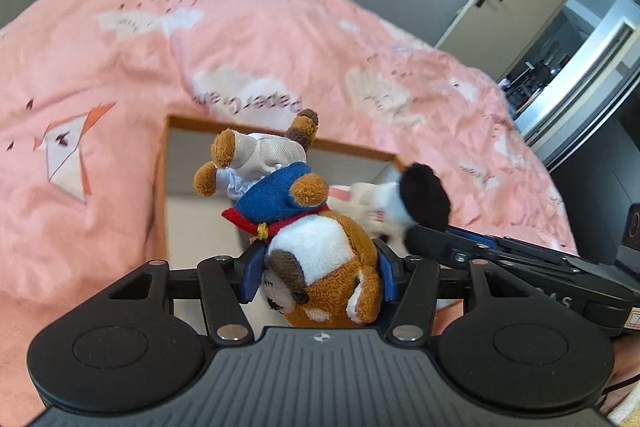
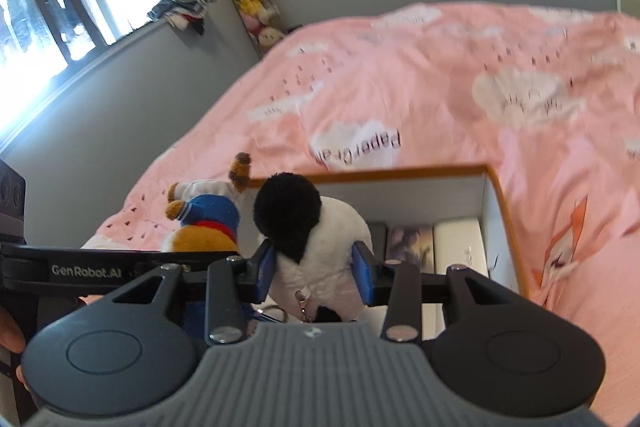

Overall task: Organize objects
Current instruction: 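Lift both plushes and carry them over the orange box, then lower both plushes into the orange box and open both tools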

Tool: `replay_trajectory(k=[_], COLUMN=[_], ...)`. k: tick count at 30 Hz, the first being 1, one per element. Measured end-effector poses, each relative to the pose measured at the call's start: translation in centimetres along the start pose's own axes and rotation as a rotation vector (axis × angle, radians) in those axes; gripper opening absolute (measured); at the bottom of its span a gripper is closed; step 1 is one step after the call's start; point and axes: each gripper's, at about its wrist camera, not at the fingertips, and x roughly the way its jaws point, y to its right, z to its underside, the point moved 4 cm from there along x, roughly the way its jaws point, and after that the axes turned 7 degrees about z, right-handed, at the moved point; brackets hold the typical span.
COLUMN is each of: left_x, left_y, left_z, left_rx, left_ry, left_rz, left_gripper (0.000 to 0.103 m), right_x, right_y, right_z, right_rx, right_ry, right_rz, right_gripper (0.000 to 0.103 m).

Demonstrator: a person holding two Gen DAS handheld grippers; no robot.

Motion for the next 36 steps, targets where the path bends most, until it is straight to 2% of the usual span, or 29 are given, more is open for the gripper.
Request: replay_trajectory(k=[2, 7, 10, 14, 17, 21, 25, 30, 34, 36], left_x=[0.6, 2.3, 3.5, 4.4, 4.7, 4.9, 6.3, 8.3, 9.4, 9.9], left_y=[-1.0, -2.0, -2.0, -1.5, -1.1, 0.3, 1.1, 0.7, 0.5, 0.2], left_z=[0.1, 0.5, 0.6, 0.5, 0.4, 0.4, 0.3, 0.6, 1.3, 1.4], left_rx=[-0.005, -0.016, 0.0, 0.085, 0.151, 0.267, 0.31, 0.245, 0.239, 0.236], left_ry=[-0.026, -0.112, -0.154, -0.208, -0.262, -0.309, -0.379, -0.449, -0.483, -0.506], left_rz=[-0.01, 0.032, 0.027, -0.026, -0.013, -0.013, 0.011, 0.009, 0.005, 0.002], left_gripper=[0.063, 0.063, 0.063, 0.063, 0.063, 0.063, 0.063, 0.063, 0.064, 0.064], right_x=[1.0, 2.8, 4.0, 4.9, 5.7, 5.8, 5.6, 5.3, 5.0, 4.6], right_y=[0.5, 1.3, 1.9, 2.9, 3.4, 3.5, 3.4, 4.6, 4.4, 4.2], right_z=[0.4, 1.5, 2.2, 2.9, 3.5, 3.5, 3.3, 3.4, 3.1, 2.8], right_rx=[0.016, 0.05, 0.076, 0.119, 0.165, 0.171, 0.168, 0.209, 0.168, 0.141], right_ry=[-0.025, -0.11, -0.154, -0.174, -0.224, -0.214, -0.234, -0.251, -0.269, -0.252], right_rz=[0.008, 0.024, 0.083, 0.145, 0.147, 0.183, 0.191, 0.179, 0.191, 0.203], right_gripper=[0.043, 0.043, 0.043, 0.043, 0.044, 0.045, 0.045, 0.045, 0.047, 0.047])
